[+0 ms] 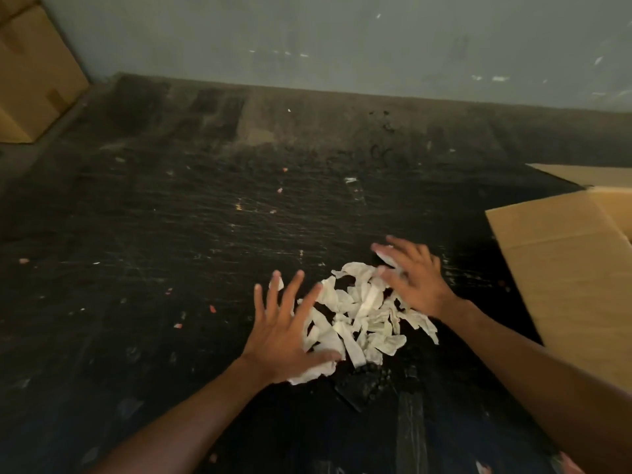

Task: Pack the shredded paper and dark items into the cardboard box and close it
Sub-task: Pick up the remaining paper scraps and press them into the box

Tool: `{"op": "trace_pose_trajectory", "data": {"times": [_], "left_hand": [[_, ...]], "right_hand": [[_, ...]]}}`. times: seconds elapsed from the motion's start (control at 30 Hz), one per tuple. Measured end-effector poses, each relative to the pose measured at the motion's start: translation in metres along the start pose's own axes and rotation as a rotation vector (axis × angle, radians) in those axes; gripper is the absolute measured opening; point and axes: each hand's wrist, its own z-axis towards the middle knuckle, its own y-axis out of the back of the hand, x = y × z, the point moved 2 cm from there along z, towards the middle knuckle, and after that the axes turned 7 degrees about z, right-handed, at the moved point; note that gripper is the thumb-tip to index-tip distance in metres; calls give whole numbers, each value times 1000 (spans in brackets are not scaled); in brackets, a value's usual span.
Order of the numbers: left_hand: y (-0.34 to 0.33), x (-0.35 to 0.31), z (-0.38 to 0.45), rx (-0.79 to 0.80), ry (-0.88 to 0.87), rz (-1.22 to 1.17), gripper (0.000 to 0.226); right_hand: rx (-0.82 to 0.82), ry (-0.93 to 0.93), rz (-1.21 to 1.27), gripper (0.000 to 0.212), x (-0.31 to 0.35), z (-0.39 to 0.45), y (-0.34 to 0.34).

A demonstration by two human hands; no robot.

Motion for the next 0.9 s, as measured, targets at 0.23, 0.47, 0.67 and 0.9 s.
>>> {"op": "trace_pose_trajectory", "data": {"times": [0.23,0.47,0.67,0.9], "left_hand": [[5,21,23,101,123,-204,122],[-4,-43,-12,122,-117,-104,146],[-32,-59,-13,79,12,2,146],[-34,-61,-10,-225,34,14,63]], "right_hand": [[195,-164,93,67,-21,12,-21],[273,223,-127,95,5,-20,-46],[247,351,-331,83,0,-31,-69],[-100,436,-293,41,9,-48,-79]]}}
